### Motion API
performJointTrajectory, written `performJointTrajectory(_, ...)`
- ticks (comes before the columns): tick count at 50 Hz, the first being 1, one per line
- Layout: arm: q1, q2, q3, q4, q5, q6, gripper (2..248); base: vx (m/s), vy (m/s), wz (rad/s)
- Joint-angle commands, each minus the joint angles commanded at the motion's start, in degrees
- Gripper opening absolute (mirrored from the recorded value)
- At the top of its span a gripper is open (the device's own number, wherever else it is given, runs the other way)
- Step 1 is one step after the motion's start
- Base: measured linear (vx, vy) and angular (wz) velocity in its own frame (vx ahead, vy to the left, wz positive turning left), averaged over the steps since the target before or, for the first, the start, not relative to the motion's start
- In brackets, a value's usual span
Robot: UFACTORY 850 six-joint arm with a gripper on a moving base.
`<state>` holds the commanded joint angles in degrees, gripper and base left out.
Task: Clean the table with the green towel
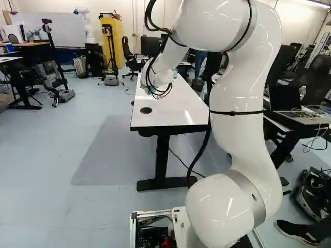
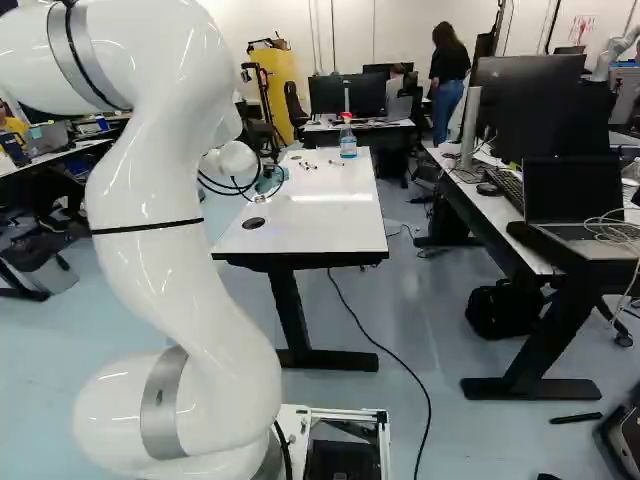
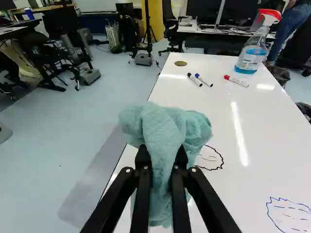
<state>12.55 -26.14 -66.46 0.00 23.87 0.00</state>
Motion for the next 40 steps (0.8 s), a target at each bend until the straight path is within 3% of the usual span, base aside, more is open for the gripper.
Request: performJointTrajectory(40,-1.0,-9.1,-11.2,0.0,2.2,0.0,43,0.0,0.0,0.0)
